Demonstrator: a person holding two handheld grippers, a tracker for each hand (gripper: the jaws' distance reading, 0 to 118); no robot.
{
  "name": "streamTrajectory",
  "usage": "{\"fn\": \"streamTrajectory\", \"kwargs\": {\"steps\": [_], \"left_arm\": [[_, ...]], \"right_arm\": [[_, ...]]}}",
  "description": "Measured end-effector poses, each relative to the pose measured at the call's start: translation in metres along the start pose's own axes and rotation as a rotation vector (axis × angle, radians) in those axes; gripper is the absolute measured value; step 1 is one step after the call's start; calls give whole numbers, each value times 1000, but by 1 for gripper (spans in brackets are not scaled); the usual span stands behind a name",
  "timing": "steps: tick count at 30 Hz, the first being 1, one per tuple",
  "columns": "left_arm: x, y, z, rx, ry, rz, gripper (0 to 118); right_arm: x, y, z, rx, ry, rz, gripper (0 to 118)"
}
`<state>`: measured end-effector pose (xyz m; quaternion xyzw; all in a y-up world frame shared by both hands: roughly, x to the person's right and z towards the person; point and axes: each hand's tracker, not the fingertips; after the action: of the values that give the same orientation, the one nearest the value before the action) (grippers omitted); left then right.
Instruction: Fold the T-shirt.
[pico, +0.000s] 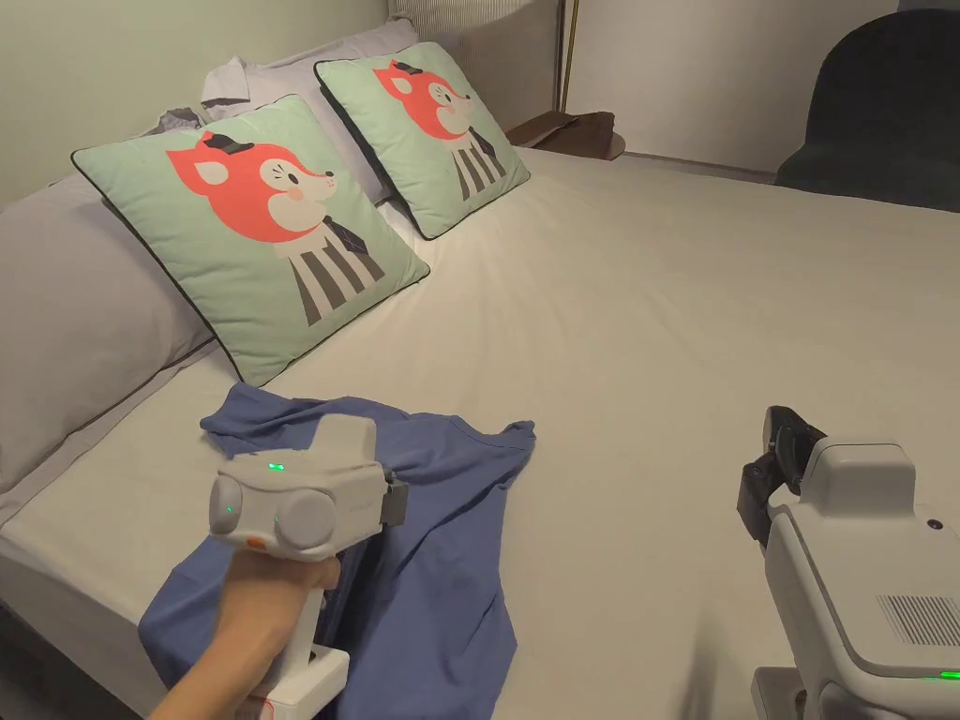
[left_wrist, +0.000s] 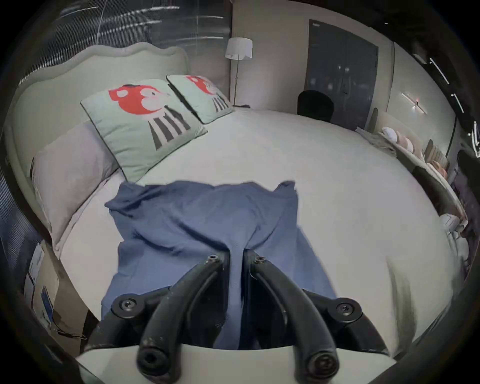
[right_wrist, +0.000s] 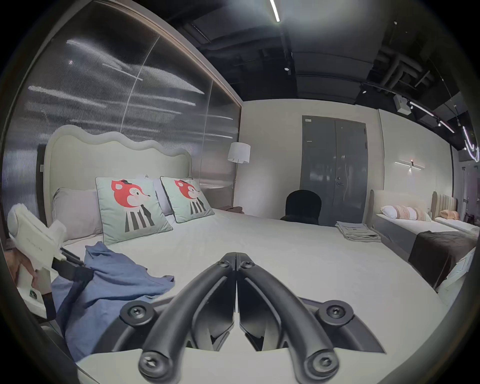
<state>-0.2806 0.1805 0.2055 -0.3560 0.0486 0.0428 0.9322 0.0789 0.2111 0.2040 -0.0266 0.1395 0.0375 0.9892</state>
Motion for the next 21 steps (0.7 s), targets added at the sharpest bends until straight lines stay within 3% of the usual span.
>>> {"fn": "streamTrajectory", "kwargs": {"steps": [4,9,21], "left_arm": [[10,37,27,116,-80,40,5],[42,83,48,240,-170,-19,5],[199,153,80,409,-439,-217,5]], "right_arm": [[10,4,7,15,-18,-8,0],[27,8,20,31,-53,-20,0],[108,25,74,93,-231,-5,0]]}}
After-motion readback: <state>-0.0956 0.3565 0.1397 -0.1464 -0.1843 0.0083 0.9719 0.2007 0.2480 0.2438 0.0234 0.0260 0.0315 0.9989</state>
